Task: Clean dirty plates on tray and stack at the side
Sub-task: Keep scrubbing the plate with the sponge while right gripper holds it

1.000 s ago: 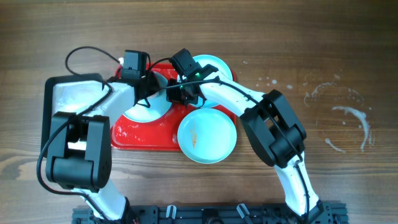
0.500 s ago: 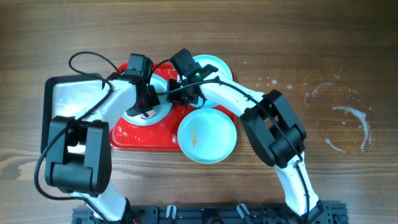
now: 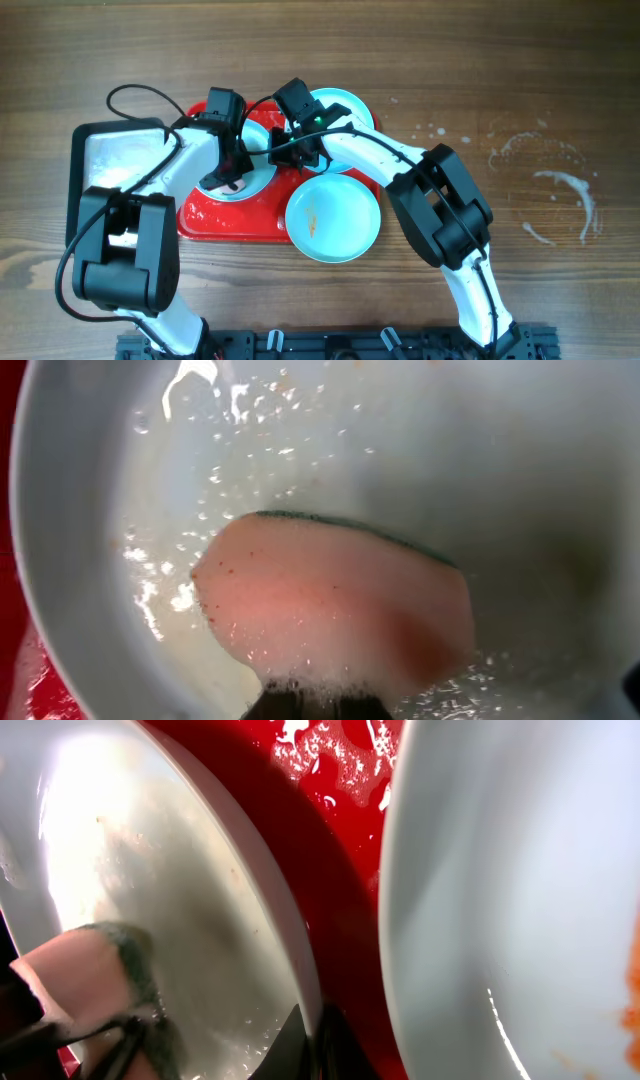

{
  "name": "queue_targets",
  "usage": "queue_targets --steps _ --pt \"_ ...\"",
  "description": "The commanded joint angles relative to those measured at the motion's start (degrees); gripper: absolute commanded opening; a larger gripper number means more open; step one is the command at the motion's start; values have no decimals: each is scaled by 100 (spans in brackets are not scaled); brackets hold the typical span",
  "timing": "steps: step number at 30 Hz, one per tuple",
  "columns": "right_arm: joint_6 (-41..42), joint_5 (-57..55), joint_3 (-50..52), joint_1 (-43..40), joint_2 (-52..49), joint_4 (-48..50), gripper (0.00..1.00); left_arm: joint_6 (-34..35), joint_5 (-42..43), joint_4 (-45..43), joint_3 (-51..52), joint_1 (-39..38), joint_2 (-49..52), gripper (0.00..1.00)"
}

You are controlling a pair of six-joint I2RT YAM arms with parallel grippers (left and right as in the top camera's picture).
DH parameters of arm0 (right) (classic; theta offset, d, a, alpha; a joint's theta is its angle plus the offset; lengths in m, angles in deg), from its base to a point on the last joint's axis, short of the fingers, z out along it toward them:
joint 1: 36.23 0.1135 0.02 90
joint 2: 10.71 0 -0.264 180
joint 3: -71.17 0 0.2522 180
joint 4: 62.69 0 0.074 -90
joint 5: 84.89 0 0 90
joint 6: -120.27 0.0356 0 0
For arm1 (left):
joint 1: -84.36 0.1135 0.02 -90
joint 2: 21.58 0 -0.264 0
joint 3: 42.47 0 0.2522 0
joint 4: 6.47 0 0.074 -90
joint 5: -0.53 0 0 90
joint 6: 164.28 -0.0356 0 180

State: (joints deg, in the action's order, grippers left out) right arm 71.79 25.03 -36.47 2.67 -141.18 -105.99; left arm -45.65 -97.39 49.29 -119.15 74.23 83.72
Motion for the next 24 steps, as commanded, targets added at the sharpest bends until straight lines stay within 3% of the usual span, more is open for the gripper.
queue_targets --steps 1,8,11,14,18,21,24 --pt "-149 -136 203 13 -319 -127 4 68 52 339 372 101 358 4" --pt "-168 -136 203 13 -319 -129 4 -896 3104 -11 372 85 358 4" --pt "-170 -116 203 13 -319 -125 4 -892 3178 -610 372 87 358 4" --pt "-168 -116 203 13 -319 -111 4 -695 2627 -1362 372 92 358 4" --pt "-208 -116 203 13 -319 -111 4 291 415 -1917 372 92 358 4" --pt "-212 -116 203 13 -319 -103 4 404 -542 -1797 372 92 358 4" --pt "-208 -116 203 13 -319 -87 4 404 -894 -1259 372 92 358 4"
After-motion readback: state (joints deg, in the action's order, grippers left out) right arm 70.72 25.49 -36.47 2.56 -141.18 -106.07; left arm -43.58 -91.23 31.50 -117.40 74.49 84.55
